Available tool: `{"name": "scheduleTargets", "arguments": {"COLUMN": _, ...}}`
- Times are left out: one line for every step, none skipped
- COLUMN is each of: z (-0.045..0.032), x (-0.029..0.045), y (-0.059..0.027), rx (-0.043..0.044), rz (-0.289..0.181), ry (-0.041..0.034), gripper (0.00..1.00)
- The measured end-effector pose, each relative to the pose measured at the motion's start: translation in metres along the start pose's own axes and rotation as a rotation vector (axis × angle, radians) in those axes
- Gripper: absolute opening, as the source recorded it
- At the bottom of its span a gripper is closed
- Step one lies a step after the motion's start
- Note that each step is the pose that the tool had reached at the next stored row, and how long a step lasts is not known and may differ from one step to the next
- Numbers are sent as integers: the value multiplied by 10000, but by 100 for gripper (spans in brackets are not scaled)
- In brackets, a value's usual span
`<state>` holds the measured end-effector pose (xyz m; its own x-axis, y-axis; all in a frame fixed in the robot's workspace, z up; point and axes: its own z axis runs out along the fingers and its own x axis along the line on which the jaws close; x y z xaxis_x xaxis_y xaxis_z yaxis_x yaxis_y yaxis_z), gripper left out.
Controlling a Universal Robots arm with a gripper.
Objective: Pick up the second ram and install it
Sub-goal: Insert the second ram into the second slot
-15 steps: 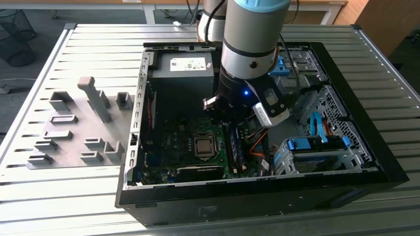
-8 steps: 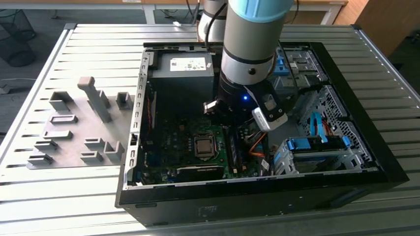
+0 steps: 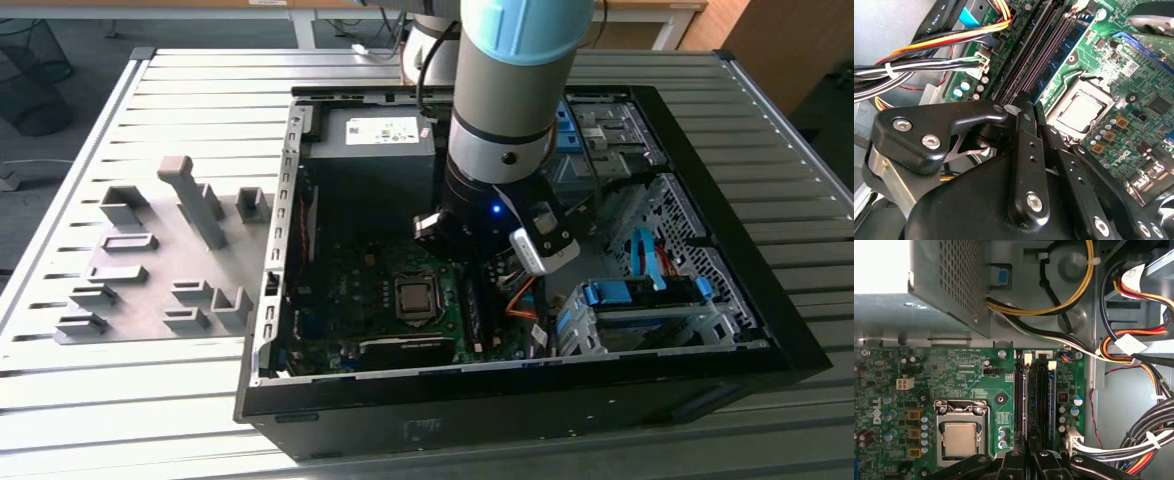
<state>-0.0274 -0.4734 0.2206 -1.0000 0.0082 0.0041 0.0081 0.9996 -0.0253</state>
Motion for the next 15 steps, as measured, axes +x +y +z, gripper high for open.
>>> {"name": "scheduleTargets", "arguments": {"z": 0, "x": 0, "y": 0, "rx": 1, "rz": 0, "ry": 0, "gripper": 14}}
{"name": "scheduleTargets", "arguments": {"z": 1, "x": 0, "y": 0, "rx": 1, "rz": 0, "ry": 0, "gripper": 14}}
{"name": "scheduleTargets", "arguments": {"z": 2, "x": 0, "y": 0, "rx": 0, "rz": 0, "ry": 0, "gripper": 14}}
{"name": "scheduleTargets", "arguments": {"z": 4, "x": -1, "y": 1, "rx": -2, "rz": -1, "ry": -1, "gripper": 14}}
{"name": "scheduleTargets", "arguments": {"z": 7, "x": -5, "y": 1, "rx": -3, "rz": -2, "ry": -1, "gripper": 14}}
{"name": "scheduleTargets", "arguments": {"z": 10, "x": -10, "y": 1, "rx": -4, "rz": -2, "ry": -2, "gripper": 14}}
{"name": "scheduleTargets", "arguments": {"z": 12, "x": -13, "y": 1, "rx": -3, "rz": -1, "ry": -1, "gripper": 14}}
{"name": "scheduleTargets", "arguments": {"z": 15, "x": -17, "y": 1, "rx": -4, "rz": -1, "ry": -1, "gripper": 14}}
{"name": "scheduleTargets", "arguments": {"z": 20, "x": -19, "y": 1, "rx": -4, "rz": 0, "ry": -1, "gripper": 14}}
{"name": "scheduleTargets", "arguments": {"z": 25, "x": -21, "y": 1, "rx": -5, "rz": 1, "ry": -1, "gripper": 14}}
{"name": "scheduleTargets", "arguments": {"z": 31, "x": -21, "y": 1, "rx": -3, "rz": 1, "ry": 0, "gripper": 14}}
{"name": "scheduleTargets", "arguments": {"z": 37, "x": -21, "y": 1, "rx": -3, "rz": 0, "ry": 0, "gripper": 14}}
{"name": "scheduleTargets", "arguments": {"z": 42, "x": -21, "y": 1, "rx": -2, "rz": 0, "ry": 0, "gripper": 14}}
{"name": "scheduleTargets", "arguments": {"z": 47, "x": -22, "y": 1, "rx": -2, "rz": -1, "ry": 0, "gripper": 14}}
{"name": "scheduleTargets", "arguments": {"z": 51, "x": -21, "y": 1, "rx": -2, "rz": -1, "ry": 0, "gripper": 14}}
